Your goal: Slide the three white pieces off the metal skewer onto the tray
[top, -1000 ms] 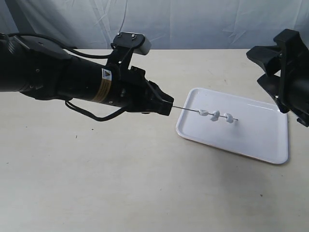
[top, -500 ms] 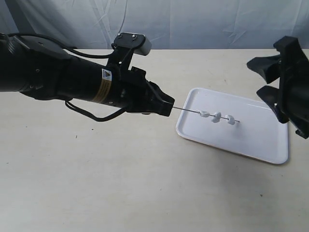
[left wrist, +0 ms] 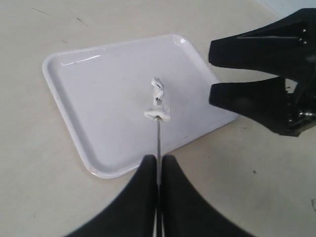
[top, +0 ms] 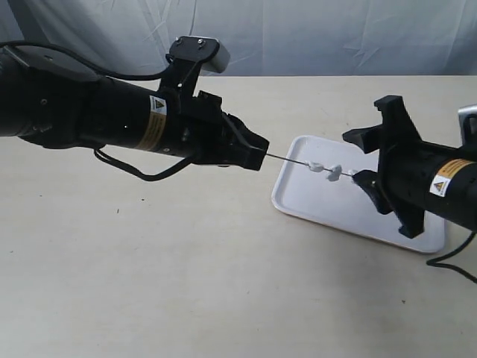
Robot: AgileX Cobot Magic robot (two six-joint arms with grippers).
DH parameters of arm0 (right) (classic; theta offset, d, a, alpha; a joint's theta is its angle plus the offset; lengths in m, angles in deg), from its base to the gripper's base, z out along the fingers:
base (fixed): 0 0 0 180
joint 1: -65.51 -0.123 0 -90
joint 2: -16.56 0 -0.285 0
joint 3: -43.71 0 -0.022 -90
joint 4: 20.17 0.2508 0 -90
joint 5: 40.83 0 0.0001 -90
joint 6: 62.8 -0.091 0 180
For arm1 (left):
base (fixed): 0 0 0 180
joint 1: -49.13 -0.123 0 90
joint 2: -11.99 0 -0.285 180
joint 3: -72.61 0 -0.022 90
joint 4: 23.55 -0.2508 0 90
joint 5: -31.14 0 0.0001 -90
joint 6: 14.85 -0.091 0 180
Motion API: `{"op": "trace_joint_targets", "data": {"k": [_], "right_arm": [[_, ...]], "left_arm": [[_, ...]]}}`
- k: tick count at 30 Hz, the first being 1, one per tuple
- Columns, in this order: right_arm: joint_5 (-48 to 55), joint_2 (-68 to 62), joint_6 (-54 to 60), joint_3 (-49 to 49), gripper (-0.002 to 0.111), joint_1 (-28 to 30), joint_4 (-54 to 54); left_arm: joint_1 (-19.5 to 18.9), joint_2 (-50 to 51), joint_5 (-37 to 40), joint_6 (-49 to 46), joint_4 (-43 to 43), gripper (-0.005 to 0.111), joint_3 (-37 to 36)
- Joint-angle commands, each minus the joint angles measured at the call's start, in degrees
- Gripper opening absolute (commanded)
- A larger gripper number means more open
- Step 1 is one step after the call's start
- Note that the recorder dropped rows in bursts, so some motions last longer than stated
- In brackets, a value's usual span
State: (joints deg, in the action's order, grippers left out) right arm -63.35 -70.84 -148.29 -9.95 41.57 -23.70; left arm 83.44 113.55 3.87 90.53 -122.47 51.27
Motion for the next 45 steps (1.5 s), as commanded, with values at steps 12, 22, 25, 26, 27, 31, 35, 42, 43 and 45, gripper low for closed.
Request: {"op": "trace_joint_targets", "data": {"k": [12,22,25,26,27,31,35,42,43,45], "right_arm": [[-12.56,-9.27,-10.78,0.14,0.058,-0.11,-6.88],[-19.89,-15.10,-13.49,0.24,0.058,-0.11,-5.30],[-21.41,-16.99,-13.76,0.24,0.058,-0.11,-3.51],[-21.58,-17.49,-13.76,0.24,0.058,-0.11,-3.53],[-21.72,-17.91,-13.76,0.24,0.058,-0.11,-3.53],[-24.19,-19.83,-13.76,0.24,0.058,-0.11,-2.27],[-26.89,-21.43,-14.63,0.24,0.058,-0.11,-0.37],[-30.17,-23.23,-14.76,1.34,0.058,-0.11,2.76],[-30.17,-23.61,-14.87,2.01,0.058,-0.11,2.44],[-29.30,-24.17,-15.00,3.36,0.057,-0.11,0.78]], "left_arm": [[-0.12,-1.13,4.87,-4.02,1.59,0.000,-0.22],[-0.12,-1.28,3.69,-4.02,2.87,0.000,-0.22],[-0.12,-1.89,3.69,-4.02,2.87,0.000,-0.22],[-0.12,-2.16,3.69,-4.12,2.87,0.000,-0.22],[-0.12,-2.37,3.69,-4.12,2.87,0.000,-0.22],[-0.12,-2.88,3.52,-4.31,2.87,0.000,-0.22],[-0.12,-2.86,1.52,-4.14,3.03,0.000,-0.22],[-0.12,-2.86,0.19,-4.14,3.04,0.000,-0.22],[-0.12,-2.86,0.20,-4.14,2.93,0.000,-0.22],[-0.12,-2.86,0.20,-4.14,2.93,0.000,-0.22]]}}
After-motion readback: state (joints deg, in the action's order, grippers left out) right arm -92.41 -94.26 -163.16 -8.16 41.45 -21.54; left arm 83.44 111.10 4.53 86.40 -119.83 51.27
